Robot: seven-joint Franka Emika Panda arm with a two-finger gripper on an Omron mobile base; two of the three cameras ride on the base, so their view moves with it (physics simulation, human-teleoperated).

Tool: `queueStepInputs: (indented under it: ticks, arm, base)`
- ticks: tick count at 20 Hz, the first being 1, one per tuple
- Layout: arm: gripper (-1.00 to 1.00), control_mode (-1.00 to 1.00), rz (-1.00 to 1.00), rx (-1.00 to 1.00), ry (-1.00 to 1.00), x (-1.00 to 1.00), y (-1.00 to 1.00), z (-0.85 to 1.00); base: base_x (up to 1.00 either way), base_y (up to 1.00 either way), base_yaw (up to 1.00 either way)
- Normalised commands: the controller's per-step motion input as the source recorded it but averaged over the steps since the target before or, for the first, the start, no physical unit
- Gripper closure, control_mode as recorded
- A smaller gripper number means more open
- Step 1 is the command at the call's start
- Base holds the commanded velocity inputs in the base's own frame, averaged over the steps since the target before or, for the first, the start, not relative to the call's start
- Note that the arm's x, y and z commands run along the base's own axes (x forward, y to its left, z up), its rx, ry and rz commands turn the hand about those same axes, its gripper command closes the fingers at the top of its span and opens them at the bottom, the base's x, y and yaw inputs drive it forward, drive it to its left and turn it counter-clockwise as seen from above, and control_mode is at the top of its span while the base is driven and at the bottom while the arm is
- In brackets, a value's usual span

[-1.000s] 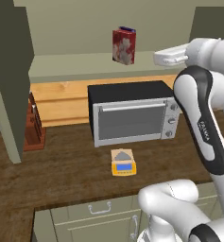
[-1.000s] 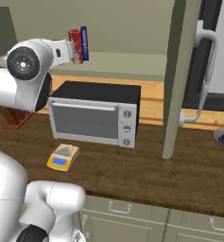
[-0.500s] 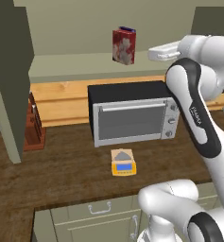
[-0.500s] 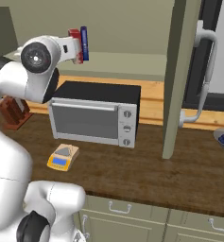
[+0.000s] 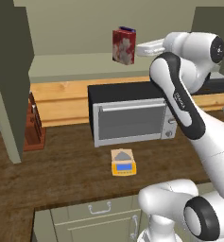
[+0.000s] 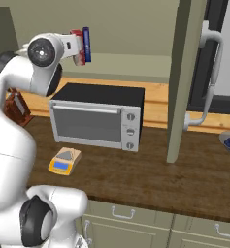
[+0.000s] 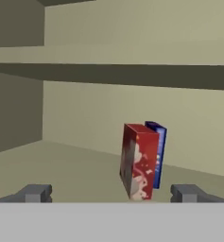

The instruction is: Pick the cereal and place it on the digital scale for weighing, and close the cabinet.

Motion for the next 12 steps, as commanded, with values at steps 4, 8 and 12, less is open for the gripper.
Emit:
queueStepInputs:
  ticks: [4,8,12]
  arm:
    - [-1.0,-1.0,0.0,0.0,0.01,0.5,0.09,0.0]
    - [-1.0,-1.0,0.0,0.0,0.0,0.27,0.01,0.0]
    - [-1.0,-1.0,0.0,0.0,0.0,0.42,0.02,-0.04]
  base:
    - [0.0,0.0,0.0]
    - [0.0,0.0,0.0]
    - [0.0,0.0,0.0]
